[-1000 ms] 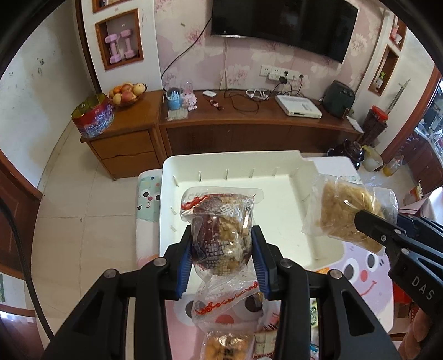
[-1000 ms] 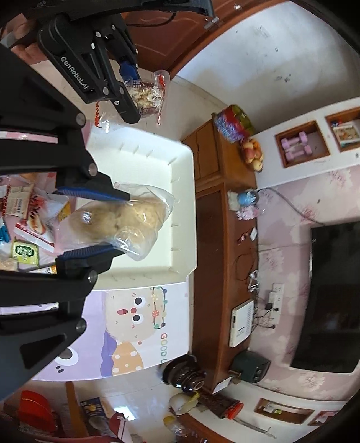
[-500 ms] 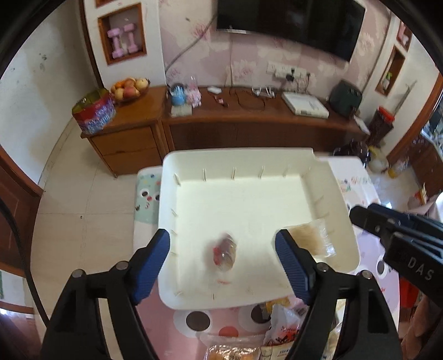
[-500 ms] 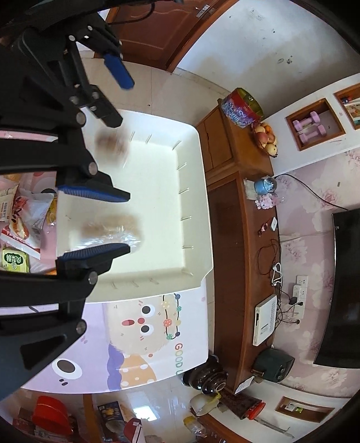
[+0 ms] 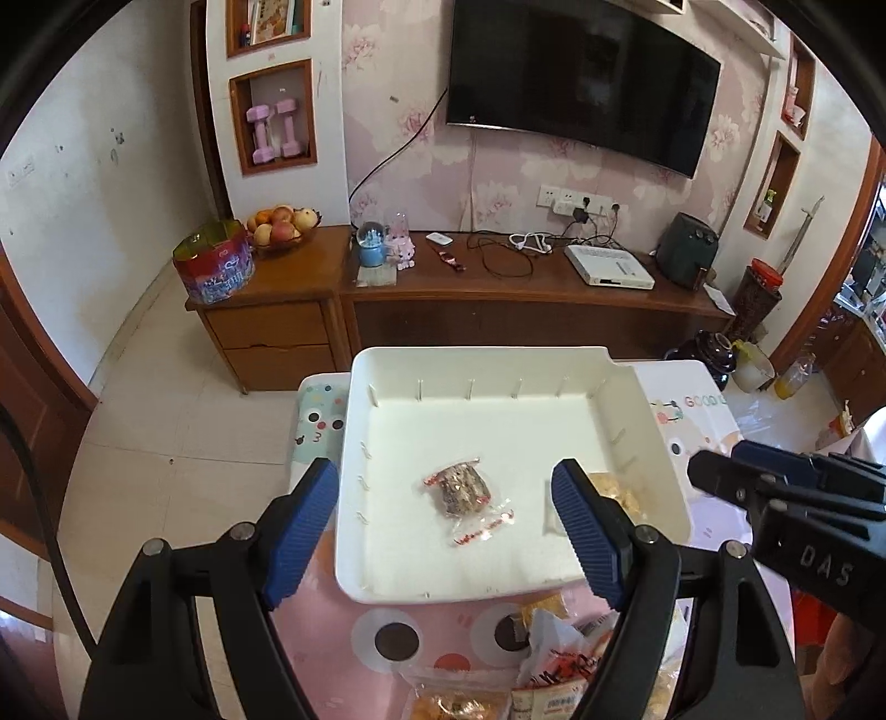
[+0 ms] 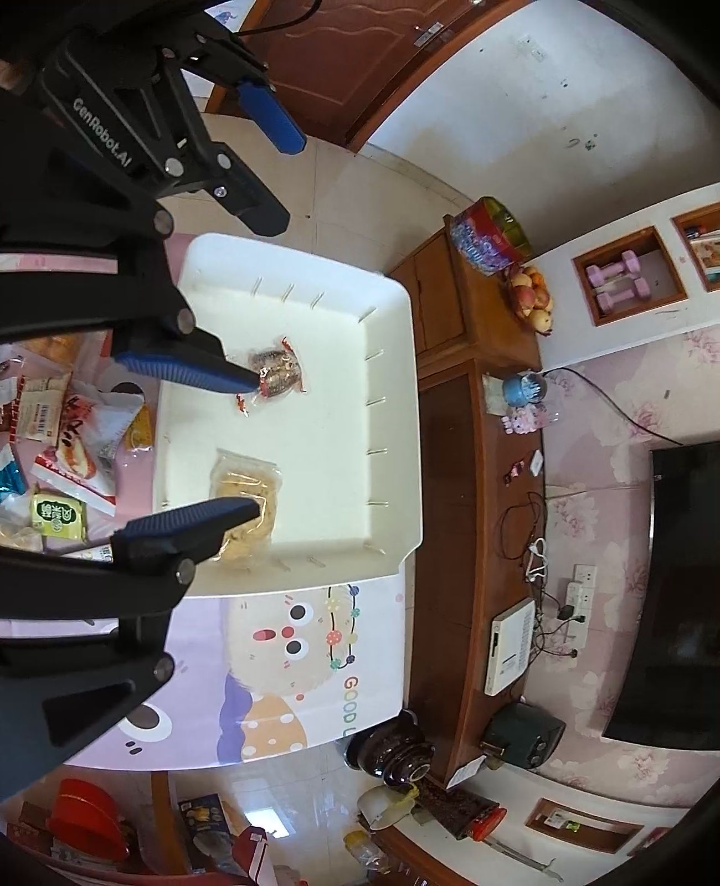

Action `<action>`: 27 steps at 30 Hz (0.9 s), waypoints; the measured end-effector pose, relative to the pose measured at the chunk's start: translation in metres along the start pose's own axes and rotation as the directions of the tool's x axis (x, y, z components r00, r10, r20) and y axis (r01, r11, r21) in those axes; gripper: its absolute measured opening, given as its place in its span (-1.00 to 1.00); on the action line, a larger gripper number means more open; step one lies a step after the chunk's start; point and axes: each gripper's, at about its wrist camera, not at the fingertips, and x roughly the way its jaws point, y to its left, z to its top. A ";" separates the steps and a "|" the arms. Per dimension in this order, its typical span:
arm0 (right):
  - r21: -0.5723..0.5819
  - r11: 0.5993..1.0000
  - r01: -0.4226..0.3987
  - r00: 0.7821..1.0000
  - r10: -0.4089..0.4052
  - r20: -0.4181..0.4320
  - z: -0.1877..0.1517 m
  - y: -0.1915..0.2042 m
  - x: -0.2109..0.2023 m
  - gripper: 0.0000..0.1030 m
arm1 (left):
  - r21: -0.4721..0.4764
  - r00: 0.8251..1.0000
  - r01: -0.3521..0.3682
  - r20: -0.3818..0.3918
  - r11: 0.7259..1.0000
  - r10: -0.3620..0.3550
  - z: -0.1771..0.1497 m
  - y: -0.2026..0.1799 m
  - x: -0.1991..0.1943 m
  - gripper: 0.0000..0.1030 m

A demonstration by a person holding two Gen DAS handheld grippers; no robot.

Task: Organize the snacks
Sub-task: 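Withdraw both tools from the bin back over the snacks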

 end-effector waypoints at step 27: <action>-0.053 0.996 0.077 0.958 -0.059 0.281 -0.096 -0.015 -0.154 -0.23 | 0.039 0.995 0.065 0.080 0.997 -0.068 -0.078 -0.025 -0.147 0.71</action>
